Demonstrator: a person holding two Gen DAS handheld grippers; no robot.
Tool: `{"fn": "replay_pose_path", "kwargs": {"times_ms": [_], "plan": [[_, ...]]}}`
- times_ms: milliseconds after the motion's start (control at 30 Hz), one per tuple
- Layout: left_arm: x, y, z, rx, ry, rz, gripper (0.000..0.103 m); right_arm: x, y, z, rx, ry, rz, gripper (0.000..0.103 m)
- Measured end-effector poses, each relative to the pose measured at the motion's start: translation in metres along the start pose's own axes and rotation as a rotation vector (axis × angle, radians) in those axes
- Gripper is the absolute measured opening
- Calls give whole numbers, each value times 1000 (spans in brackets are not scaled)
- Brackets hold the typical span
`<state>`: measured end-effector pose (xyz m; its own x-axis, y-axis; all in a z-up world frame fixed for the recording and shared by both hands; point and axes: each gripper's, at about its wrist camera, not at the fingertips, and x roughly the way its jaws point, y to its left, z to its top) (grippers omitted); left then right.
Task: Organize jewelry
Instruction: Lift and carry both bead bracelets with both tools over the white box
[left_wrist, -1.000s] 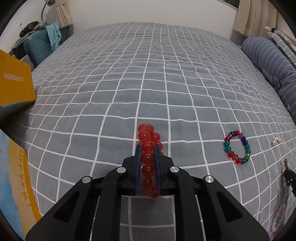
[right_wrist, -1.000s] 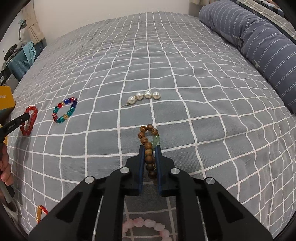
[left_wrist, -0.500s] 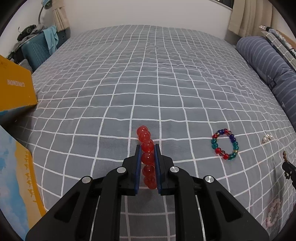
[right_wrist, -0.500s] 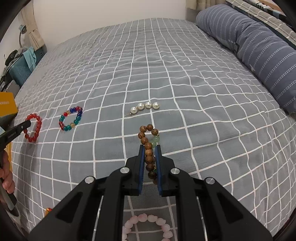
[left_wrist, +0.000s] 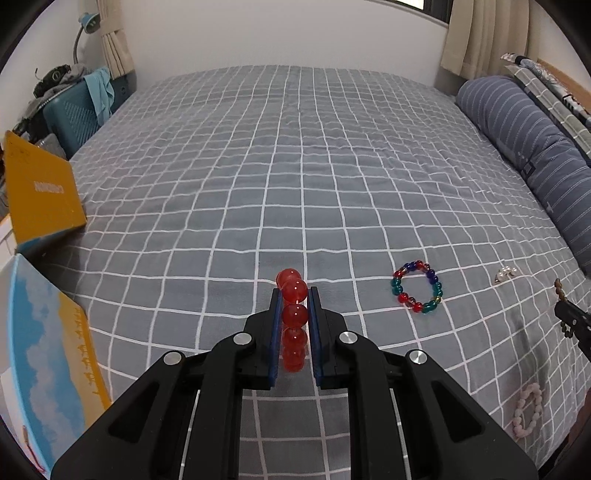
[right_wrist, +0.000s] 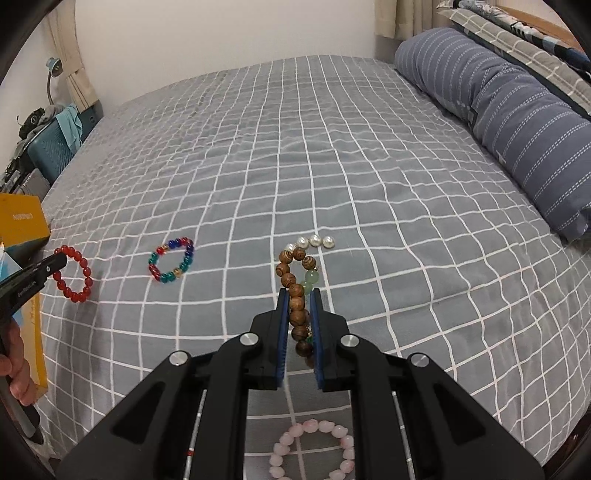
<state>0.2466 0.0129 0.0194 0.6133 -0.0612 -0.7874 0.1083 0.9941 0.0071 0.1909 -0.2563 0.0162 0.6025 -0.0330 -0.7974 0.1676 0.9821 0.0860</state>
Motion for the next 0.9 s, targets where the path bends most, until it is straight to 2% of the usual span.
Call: {"fn": "replay_pose_path", "kwargs": {"times_ms": [267,467,800,900], "plan": [[-28,7,2,0,-21,-2,13,-19,27,13,-28,-38,28,11],[-64,24,1,-14,-55,-7,13,-28,60,23,-61,-59,67,11],[-129,71,1,-52,-120,15,13,-46,139,34,-150,-82,153,11],[-142,87,-1,-64,-134,41,13,-52,170,33,-188,-86,178,11]]}}
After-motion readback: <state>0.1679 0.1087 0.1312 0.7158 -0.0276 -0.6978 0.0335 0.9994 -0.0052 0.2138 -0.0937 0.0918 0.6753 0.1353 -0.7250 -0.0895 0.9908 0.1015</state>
